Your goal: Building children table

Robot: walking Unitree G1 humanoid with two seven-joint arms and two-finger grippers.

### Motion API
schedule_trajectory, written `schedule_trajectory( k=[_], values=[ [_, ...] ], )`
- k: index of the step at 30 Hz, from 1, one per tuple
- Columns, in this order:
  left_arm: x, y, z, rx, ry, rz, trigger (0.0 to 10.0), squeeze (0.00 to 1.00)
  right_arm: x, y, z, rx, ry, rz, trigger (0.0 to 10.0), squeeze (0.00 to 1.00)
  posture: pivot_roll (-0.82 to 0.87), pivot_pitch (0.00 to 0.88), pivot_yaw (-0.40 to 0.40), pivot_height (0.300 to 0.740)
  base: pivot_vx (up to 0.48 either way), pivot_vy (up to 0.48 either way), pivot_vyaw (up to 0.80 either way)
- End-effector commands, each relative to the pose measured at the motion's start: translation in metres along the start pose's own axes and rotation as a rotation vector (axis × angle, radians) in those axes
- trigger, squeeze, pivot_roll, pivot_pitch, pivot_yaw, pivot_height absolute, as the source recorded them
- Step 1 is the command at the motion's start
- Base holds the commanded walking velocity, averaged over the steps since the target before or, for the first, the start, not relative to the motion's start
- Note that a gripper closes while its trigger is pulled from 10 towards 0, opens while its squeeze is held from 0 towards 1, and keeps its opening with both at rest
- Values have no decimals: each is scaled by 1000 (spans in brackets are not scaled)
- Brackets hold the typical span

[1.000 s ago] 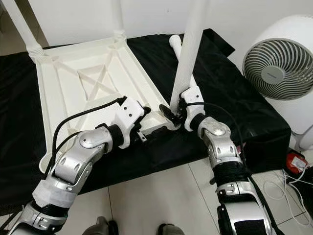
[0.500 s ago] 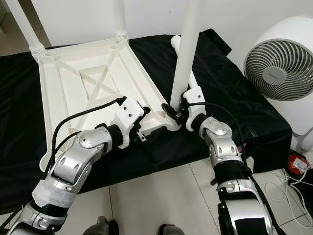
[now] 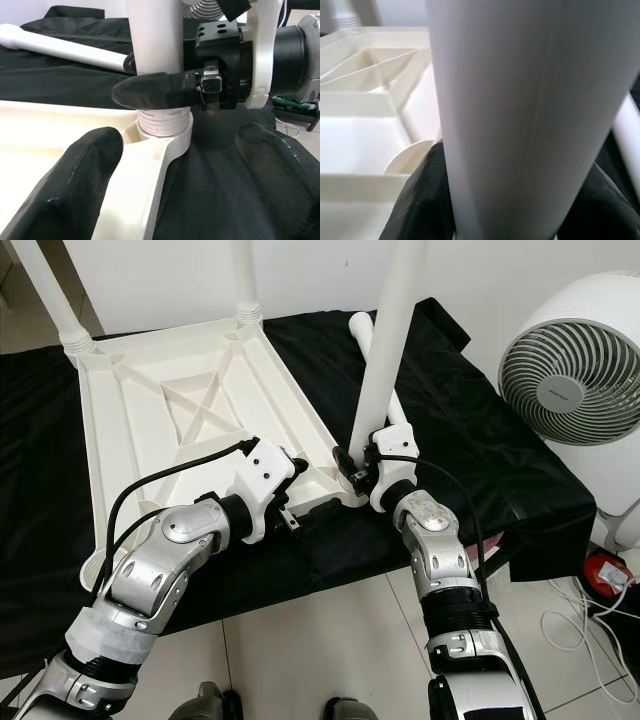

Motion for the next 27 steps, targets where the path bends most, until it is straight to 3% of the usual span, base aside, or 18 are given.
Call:
schedule_trajectory(
  k=[1, 4, 6, 9, 13, 19, 20, 27],
  values=[
    [-1, 0, 1, -6, -7, 13, 10000, 0, -8, 1, 4, 2, -7, -68, 10000, 0, -64, 115, 11, 740, 0, 0, 0],
    [1, 1, 2, -9, -6, 24, 10000, 0, -5, 4, 5, 41, -54, -200, 10000, 0, -61, 117, 9, 740, 0, 0, 0],
    [1, 1, 2, -9, -6, 24, 10000, 0, -5, 4, 5, 41, -54, -200, 10000, 0, -61, 117, 9, 740, 0, 0, 0],
    [2, 2, 3, -11, -5, 31, 10000, 0, 6, 7, 9, 50, -80, -290, 10000, 0, -64, 119, 14, 740, 0, 0, 0],
    [1, 1, 2, -9, -3, 24, 10000, 0, 22, 8, 14, 52, -110, -322, 10000, 0, -66, 120, 18, 740, 0, 0, 0],
    [1, 0, 3, -9, -7, 19, 10000, 0, 24, 9, 14, 71, -121, -329, 10000, 0, -66, 118, 12, 740, 0, 0, 0],
    [2, 0, 4, -10, -7, 21, 10000, 0, 23, 9, 14, 76, -120, -333, 10000, 996, -70, 117, 10, 740, 0, 0, 0],
    [2, 0, 4, -12, -4, 23, 10000, 0, 21, 10, 19, 60, -113, -316, 10000, 1000, -73, 116, 8, 740, 0, 0, 0]
  ],
)
Point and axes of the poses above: a point about 5 cm out from each wrist's last joint towards the gripper, its own y axis pointing back from the gripper into the wrist, its own z axis along the axis of the wrist's last joint, x = y × z, the point moved 4 cm from there along -y, pointing out of the wrist towards the gripper, and after that the axes turned 12 degrees about y, right-handed, at the moved point
